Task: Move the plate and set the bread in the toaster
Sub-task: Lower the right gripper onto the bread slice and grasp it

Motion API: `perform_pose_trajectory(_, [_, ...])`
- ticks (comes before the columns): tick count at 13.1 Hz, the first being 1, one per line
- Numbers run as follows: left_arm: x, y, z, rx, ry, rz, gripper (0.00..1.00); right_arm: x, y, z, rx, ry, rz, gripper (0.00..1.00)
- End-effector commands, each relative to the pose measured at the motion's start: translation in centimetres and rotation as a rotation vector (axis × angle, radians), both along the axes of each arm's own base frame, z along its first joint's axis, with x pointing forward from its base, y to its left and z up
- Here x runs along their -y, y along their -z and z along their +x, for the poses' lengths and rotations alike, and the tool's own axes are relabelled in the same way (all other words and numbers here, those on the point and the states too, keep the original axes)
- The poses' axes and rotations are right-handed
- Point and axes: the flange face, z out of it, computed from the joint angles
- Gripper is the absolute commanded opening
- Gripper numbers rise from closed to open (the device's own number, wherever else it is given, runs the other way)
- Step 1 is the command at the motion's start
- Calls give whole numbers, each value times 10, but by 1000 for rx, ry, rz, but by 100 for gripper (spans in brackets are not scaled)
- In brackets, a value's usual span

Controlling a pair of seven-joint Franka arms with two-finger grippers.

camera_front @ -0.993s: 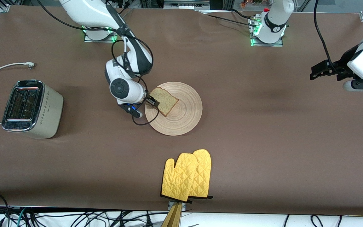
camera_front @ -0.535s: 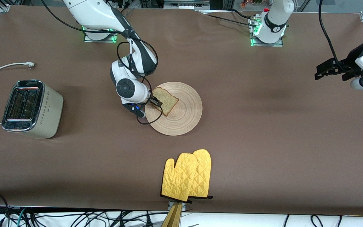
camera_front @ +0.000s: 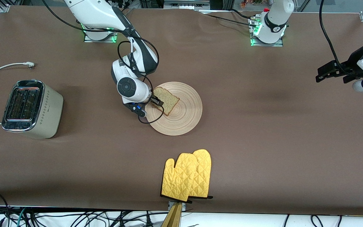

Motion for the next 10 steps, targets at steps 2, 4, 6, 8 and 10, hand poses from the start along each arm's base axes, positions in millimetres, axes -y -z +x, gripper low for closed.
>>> perform_pose_trajectory(2, [-2,-3,5,11,22,5,100,-4,-23,-3,-16,19,-2,100])
perform_pose_trajectory(4, [-3,-2,5,10,20,5,100,-4,-28,-5,-25,16,-3,100])
perform_pose_trajectory(6, [-3,-2,5,10,20,5,100,-6,-28,-6,-30,11,-5,100])
perform_pose_trajectory(8, [-2,-1,6,10,22,5,100,-17,-27,-14,-32,-8,-6,100])
perform_pose_trajectory(10, [-1,-1,6,10,25,5,100,-23,-27,-20,-34,5,-14,100])
